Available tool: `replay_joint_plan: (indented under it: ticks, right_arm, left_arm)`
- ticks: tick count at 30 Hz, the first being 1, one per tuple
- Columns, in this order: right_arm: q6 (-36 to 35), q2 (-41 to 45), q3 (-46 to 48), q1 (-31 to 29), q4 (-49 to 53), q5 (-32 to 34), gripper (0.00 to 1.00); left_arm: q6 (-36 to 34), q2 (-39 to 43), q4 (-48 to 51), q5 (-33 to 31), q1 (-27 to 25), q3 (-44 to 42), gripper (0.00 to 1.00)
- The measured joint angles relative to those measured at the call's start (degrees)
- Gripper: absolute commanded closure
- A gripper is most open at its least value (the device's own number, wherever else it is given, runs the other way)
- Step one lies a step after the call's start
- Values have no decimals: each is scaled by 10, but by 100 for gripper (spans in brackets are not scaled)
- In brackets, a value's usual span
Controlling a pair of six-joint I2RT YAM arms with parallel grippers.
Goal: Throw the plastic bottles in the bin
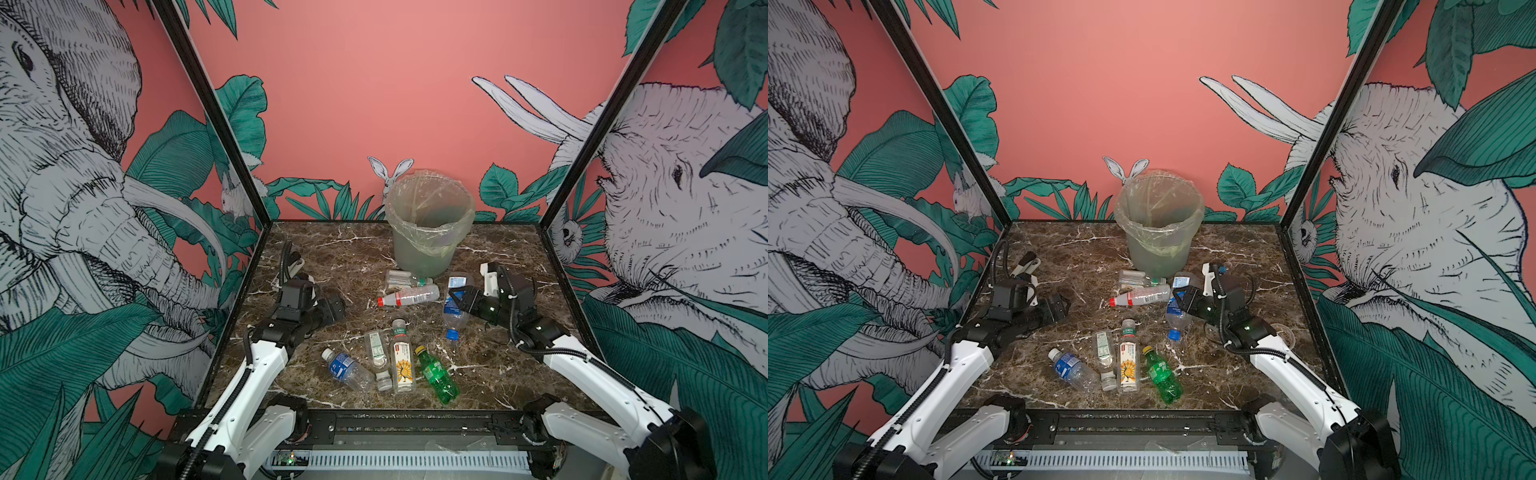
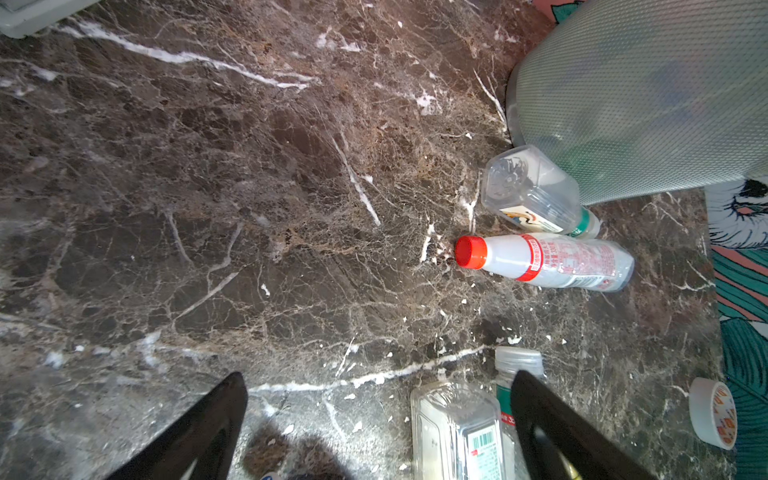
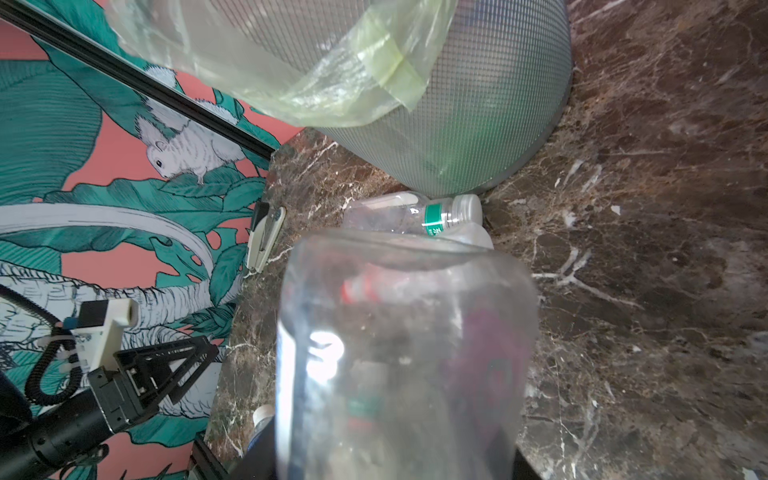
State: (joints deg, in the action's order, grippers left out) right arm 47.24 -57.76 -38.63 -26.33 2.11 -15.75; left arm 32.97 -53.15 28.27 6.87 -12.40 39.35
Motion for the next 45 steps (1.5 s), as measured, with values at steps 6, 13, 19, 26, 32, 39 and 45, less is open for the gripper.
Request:
replay_joint_plan:
  ticks: [6,13,19,26,32,39,45]
  right_arm:
    - [6,7,-6,9,-17,-9,51]
    - [8,7,-29,25,-29,-29,51]
    - [17,-4,-53,35,-51,-47,51]
    - [21,-12,-87,47,-80,-57,51]
    - [34,-6,-78,63,-149,-60,50]
    - [42,60,7,85,-186,-59,49]
    - [35,152,67,89,-158,-47,48]
  left_arm:
    - [0,-6,-4,0,0,0,1]
    - [0,-6,-4,0,1,0,1]
    - [0,-5,-4,0,1,0,1]
    - [0,-4,-4,0,2,-1,1]
    - [0,-3,-4,0,2,-1,1]
    - [0,0,-4,0,2,-9,1]
    - [0,0,-4,0,3,-12,1]
